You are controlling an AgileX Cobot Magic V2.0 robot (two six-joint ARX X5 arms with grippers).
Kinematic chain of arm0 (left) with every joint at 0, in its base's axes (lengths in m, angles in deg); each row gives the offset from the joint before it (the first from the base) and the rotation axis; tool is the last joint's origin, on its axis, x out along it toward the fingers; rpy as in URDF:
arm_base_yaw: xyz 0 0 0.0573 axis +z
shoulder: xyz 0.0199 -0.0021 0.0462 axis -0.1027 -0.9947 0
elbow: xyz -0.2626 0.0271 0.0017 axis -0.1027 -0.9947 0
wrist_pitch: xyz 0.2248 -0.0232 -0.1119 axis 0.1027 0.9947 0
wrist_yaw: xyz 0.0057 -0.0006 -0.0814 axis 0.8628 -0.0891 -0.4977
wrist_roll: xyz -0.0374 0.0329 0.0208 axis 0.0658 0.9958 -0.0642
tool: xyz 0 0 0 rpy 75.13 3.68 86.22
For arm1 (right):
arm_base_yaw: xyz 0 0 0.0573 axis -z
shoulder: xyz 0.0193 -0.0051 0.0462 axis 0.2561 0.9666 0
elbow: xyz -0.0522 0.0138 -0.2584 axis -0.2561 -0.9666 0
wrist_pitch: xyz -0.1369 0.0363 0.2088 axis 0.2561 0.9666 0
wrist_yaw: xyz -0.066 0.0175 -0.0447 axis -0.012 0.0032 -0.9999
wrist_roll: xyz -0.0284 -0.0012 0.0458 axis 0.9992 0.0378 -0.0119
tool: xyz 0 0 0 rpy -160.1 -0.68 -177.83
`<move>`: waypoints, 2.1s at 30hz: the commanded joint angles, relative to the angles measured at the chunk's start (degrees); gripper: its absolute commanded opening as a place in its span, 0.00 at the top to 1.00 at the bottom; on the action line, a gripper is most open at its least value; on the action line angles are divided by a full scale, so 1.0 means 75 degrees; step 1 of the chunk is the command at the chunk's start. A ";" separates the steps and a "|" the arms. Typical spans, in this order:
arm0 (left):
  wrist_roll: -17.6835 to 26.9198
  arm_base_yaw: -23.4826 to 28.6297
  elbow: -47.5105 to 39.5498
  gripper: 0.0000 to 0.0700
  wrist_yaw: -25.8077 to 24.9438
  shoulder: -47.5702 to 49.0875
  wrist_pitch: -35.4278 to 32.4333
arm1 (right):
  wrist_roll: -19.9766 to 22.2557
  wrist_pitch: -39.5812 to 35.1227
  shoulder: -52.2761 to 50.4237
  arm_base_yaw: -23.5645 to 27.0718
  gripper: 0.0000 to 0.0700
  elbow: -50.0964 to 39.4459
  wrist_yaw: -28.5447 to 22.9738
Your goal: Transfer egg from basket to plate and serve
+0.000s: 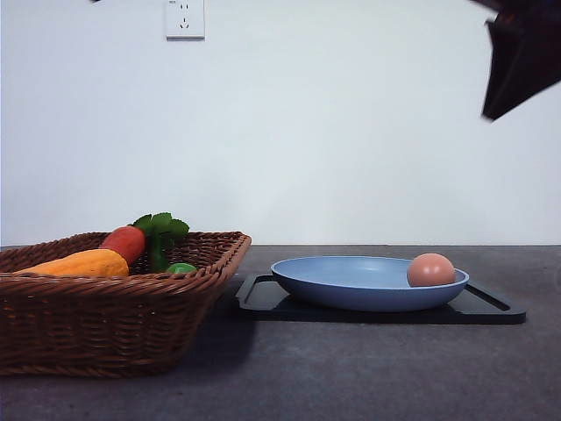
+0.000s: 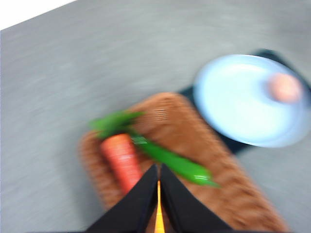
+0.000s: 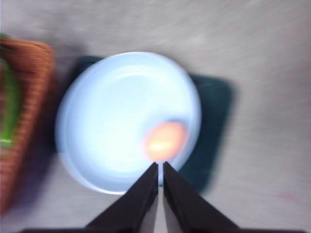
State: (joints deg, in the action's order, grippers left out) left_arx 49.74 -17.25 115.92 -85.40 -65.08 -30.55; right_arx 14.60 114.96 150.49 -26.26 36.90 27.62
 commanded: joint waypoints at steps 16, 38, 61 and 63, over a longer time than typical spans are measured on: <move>-0.1043 0.1018 -0.4607 1.00 -0.0042 0.3461 -0.3547 | 0.0166 -0.4248 -0.2840 -0.2248 1.00 -0.3743 -0.3523; -0.1686 0.1022 -0.5879 1.00 -0.0041 0.5378 -0.3540 | -0.0371 -0.6710 -0.3364 -0.2603 1.00 -0.5664 -0.3679; -0.0284 0.2399 -0.7829 1.00 -0.0014 0.8686 -0.3679 | -0.0371 -0.6712 -0.3364 -0.2603 1.00 -0.5664 -0.3676; -0.0305 0.2490 -0.8148 1.00 -0.0014 0.8706 -0.3806 | -0.0371 -0.6718 -0.3361 -0.2602 1.00 -0.5664 -0.3679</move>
State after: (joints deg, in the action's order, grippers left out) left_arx 46.98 1.38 55.09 -85.59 0.00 -58.31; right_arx 12.36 65.05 124.97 -45.28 -5.91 0.27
